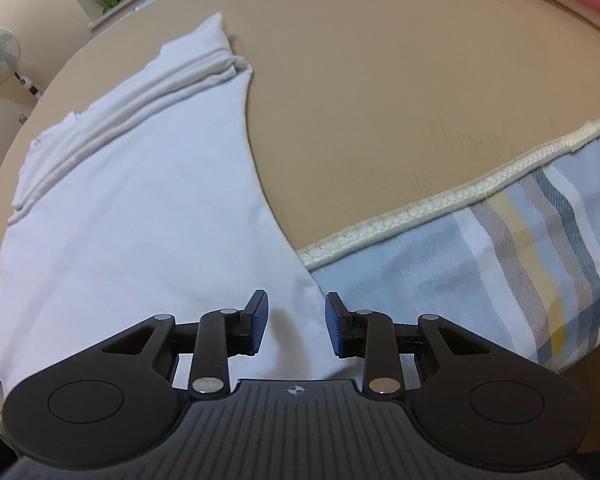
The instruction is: Fold small clothes
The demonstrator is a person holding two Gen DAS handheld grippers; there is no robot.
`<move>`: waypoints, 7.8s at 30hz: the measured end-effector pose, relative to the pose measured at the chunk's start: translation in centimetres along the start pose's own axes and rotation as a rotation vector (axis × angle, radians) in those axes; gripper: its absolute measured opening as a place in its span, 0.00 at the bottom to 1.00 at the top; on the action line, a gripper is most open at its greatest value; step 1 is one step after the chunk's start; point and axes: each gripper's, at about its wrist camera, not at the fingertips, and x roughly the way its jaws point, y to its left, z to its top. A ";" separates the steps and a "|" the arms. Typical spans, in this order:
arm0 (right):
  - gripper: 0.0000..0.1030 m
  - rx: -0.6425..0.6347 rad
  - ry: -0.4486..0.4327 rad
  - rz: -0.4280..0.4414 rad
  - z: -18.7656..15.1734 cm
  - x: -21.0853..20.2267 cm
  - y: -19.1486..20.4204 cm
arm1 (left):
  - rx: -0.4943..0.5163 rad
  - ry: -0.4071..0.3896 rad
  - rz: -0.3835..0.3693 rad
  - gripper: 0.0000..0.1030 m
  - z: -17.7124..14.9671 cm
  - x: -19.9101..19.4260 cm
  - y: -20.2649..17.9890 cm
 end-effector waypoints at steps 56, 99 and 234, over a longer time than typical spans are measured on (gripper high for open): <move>0.06 -0.031 0.017 0.074 0.0 -0.7 -0.1 | 0.027 -0.027 -0.004 0.07 -2.1 -1.2 -0.7; 0.20 -0.063 0.109 0.040 -0.6 0.9 0.2 | 0.019 -0.024 0.037 0.08 -2.3 -0.5 -0.9; 0.21 -0.080 0.043 0.015 8.5 4.0 5.7 | 0.105 0.074 -0.019 0.04 11.6 2.5 -2.6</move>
